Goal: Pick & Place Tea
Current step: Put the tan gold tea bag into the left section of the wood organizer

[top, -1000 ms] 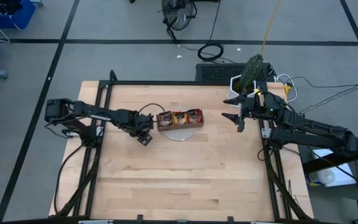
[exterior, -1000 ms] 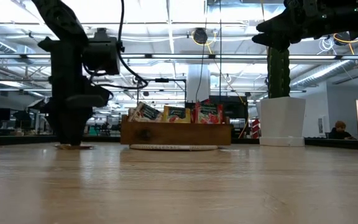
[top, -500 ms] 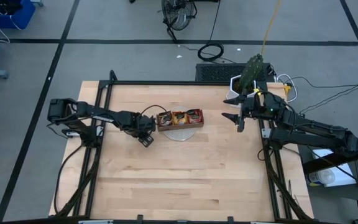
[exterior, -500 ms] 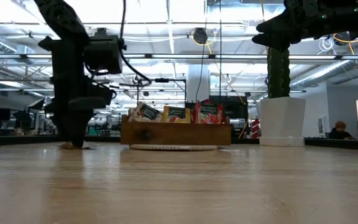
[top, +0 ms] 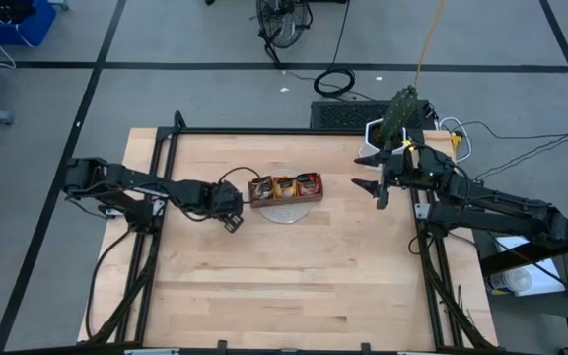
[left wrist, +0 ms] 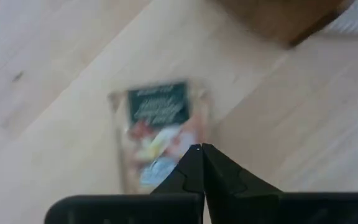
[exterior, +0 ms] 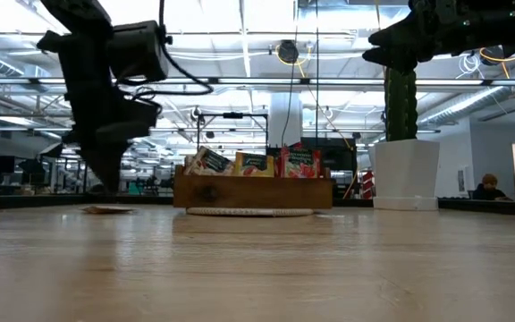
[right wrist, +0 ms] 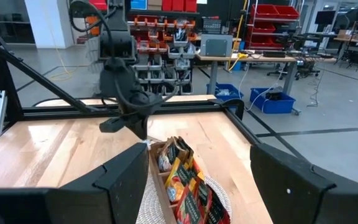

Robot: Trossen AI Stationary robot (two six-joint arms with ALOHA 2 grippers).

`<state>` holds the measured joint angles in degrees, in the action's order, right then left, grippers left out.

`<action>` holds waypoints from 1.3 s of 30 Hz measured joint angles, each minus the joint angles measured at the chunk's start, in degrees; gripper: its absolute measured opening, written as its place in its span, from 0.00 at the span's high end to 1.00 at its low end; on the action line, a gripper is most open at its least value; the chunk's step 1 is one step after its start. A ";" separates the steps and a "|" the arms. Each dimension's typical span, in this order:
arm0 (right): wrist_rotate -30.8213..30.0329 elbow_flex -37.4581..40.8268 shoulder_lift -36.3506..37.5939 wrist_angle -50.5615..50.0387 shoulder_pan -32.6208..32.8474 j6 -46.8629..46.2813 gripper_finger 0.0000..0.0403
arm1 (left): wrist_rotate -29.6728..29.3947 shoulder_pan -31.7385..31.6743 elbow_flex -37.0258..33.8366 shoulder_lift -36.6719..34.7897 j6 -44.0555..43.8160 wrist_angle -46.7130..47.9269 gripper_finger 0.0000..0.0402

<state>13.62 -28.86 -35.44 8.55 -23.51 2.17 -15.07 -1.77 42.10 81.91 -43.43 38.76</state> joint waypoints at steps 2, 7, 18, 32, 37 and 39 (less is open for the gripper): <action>-0.02 0.00 0.00 0.06 0.00 0.01 0.35 | 0.69 -0.57 0.00 -0.16 -0.18 2.28 0.97; 0.00 0.00 -0.02 0.05 0.00 0.00 0.35 | 7.34 -4.19 0.03 -0.17 0.85 3.88 0.78; 0.05 0.00 -0.07 -0.21 0.00 -0.22 0.35 | 11.26 -12.14 -2.24 1.62 6.93 -0.64 0.23; 0.02 0.02 -0.39 -0.23 0.00 -0.07 0.35 | 12.08 -11.15 -4.27 7.63 7.32 -9.21 0.38; 0.01 0.02 -0.39 -0.21 -0.01 -0.08 0.35 | 10.30 -10.55 -4.41 7.50 6.85 -7.77 0.70; 0.00 0.02 -0.39 -0.23 0.00 -0.20 0.35 | 9.71 -10.56 -4.43 7.50 6.86 -7.82 0.86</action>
<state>13.63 -28.84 -35.83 8.32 -23.51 1.98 -5.37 -12.33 37.67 89.41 -36.57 30.94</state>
